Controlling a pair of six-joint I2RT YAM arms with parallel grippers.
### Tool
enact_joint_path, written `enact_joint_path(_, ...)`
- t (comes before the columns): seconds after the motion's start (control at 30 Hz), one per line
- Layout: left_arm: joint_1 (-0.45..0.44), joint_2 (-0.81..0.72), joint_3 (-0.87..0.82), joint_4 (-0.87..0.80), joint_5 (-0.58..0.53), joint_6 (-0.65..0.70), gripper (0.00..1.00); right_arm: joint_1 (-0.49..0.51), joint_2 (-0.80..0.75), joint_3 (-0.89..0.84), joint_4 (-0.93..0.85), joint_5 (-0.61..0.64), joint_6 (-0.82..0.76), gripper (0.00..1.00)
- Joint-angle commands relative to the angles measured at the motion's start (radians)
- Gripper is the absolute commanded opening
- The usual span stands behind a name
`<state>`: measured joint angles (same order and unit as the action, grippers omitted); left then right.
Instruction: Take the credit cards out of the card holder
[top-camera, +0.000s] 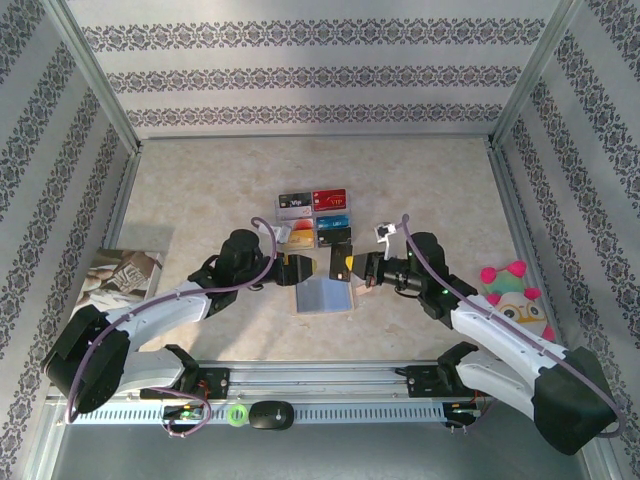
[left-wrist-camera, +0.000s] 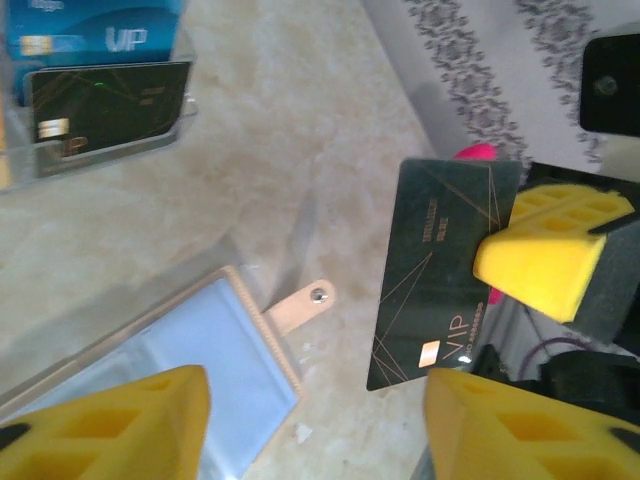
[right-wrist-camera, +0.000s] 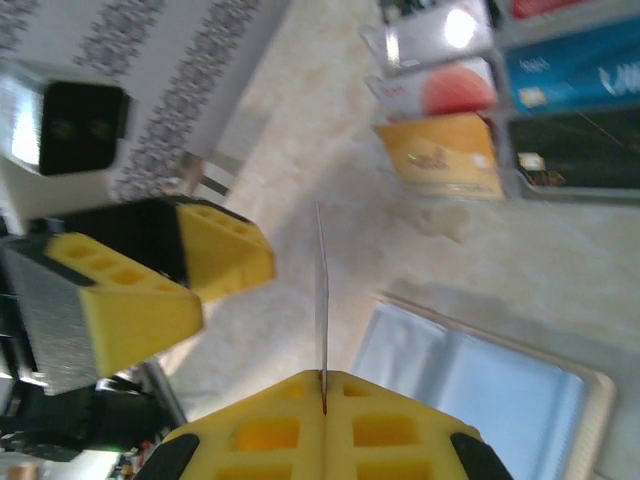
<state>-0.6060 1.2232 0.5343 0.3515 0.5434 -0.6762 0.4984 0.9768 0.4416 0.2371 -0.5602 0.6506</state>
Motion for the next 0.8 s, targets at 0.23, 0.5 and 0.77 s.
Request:
enact_joint_path(0.23, 0.024, -0.002, -0.074, 0.468, 0.166, -0.151, 0.48, -0.014, 0.014, -0.059, 0.399, -0.159, 0.155, 0.00)
enact_joint_path(0.5, 0.024, 0.036, -0.083, 0.513, 0.164, -0.176, 0.40, 0.008, 0.043, -0.060, 0.493, -0.157, 0.196, 0.00)
enact_joint_path(0.77, 0.024, 0.062, -0.085, 0.607, 0.186, -0.229, 0.26, 0.045, 0.094, -0.041, 0.505, -0.135, 0.202, 0.00)
